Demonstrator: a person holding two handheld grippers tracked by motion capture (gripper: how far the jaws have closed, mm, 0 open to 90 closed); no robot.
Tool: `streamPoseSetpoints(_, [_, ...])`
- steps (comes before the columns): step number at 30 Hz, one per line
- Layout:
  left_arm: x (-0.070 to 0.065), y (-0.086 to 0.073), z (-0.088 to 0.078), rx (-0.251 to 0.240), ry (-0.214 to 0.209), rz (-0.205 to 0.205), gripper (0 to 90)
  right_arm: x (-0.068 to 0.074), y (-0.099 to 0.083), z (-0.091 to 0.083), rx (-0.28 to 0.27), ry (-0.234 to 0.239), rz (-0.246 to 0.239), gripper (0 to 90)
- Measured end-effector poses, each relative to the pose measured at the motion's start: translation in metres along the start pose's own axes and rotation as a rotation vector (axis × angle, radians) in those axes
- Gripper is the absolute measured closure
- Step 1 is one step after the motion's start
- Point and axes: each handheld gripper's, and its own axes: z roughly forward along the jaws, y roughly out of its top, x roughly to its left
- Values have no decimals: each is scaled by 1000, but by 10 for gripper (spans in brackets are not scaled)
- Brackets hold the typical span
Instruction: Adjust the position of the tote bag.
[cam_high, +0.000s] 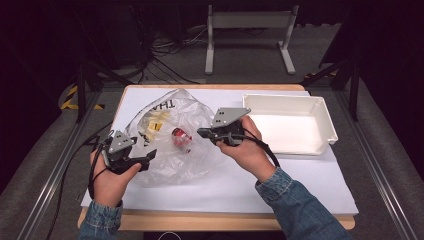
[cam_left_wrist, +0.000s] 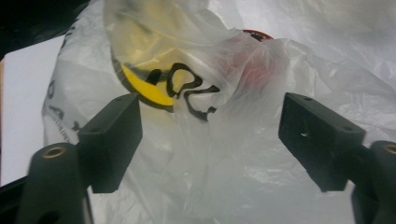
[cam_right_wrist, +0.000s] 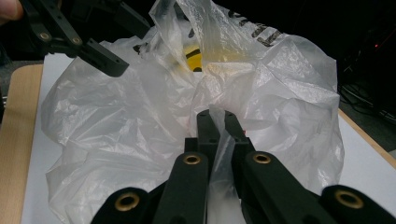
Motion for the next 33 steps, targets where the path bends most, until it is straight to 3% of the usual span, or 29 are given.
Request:
streamPoseSetpoints(4, [2,-1,5,23,-22,23,402,-2,1,2,-6,4,12,889])
streamPoseSetpoints(7, [2,-1,4,34,-30,41,699,-2,2,3,-10,1,12,889])
streamPoseSetpoints(9, [3,-1,1,40,-49,50,861,-2,2,3,-14,-2,11,888])
streamPoseSetpoints(10, [3,-1,0,46,-47,59,894,-3,2,3,-18,-5,12,888])
streamPoseSetpoints(15, [6,-1,-10,39,-40,65,900,-7,3,4,-24,-30,3,888])
streamPoseSetpoints(20, [11,-1,-25,9,-29,85,900,-17,5,8,15,-85,-38,888])
streamPoseSetpoints(23, [14,-2,-32,3,-17,74,899,-23,6,11,20,-107,-55,887])
streamPoseSetpoints(27, [16,-5,-35,9,-6,60,899,-27,7,18,22,-123,-74,886])
streamPoseSetpoints(33, [18,-9,-30,50,35,75,900,-28,6,38,59,-158,-133,886])
